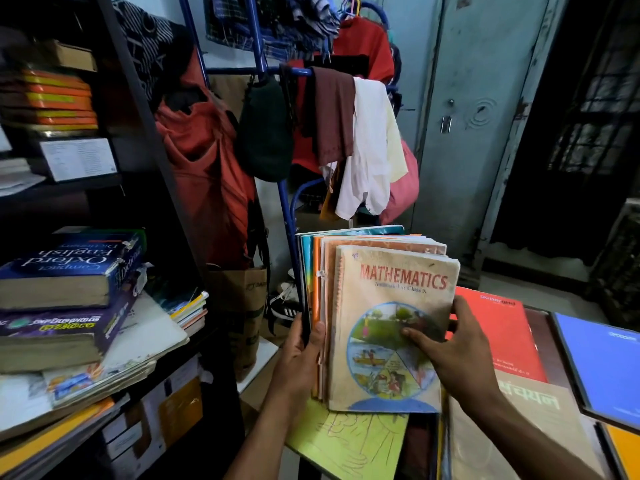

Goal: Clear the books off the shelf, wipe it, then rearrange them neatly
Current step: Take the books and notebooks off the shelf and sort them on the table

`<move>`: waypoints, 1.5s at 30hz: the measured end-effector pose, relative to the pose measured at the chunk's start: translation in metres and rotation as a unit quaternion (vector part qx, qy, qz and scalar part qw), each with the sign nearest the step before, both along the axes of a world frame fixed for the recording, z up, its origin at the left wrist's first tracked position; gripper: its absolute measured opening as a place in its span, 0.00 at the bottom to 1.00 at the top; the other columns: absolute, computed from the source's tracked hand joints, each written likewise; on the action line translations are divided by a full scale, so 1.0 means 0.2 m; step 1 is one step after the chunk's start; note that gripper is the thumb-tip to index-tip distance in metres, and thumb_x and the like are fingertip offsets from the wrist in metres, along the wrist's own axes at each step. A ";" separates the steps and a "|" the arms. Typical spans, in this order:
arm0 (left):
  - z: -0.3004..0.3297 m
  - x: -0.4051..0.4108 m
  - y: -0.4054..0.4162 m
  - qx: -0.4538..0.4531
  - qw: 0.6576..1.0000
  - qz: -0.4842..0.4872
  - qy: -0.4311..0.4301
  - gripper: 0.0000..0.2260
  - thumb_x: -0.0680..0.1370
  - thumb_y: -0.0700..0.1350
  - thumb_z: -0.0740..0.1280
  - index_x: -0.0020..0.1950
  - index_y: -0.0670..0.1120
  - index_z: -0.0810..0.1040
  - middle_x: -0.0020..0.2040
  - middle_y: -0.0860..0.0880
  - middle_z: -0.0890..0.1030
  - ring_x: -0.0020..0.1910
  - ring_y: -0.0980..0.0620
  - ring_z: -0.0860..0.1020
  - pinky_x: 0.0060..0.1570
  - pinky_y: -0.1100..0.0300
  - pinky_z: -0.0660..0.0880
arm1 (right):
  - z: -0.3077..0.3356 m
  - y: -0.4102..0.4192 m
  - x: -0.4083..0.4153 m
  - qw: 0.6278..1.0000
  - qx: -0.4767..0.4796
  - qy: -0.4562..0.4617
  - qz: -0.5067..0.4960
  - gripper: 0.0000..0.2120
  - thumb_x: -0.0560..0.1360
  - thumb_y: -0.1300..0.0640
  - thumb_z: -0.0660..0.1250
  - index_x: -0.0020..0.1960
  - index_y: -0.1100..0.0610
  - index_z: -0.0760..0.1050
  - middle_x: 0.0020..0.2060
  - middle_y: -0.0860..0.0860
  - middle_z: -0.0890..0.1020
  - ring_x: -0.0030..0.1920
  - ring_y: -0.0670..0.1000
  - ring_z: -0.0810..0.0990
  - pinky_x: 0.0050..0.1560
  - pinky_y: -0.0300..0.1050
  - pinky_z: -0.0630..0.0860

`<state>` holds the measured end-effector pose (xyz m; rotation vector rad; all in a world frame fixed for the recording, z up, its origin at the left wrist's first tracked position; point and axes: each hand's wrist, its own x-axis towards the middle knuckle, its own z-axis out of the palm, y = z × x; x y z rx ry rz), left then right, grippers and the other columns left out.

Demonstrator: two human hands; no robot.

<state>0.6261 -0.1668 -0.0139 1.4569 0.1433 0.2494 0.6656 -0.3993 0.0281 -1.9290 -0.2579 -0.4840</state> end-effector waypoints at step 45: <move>-0.10 0.09 0.00 0.083 0.975 0.201 0.043 0.29 0.74 0.66 0.65 0.71 0.57 0.64 0.60 0.49 0.82 0.54 0.46 0.83 0.54 0.42 0.81 | 0.09 -0.01 0.38 0.943 0.126 0.277 0.135 0.16 0.74 0.66 0.74 0.60 0.61 0.77 0.49 0.59 0.87 0.45 0.58 0.87 0.43 0.52 0.84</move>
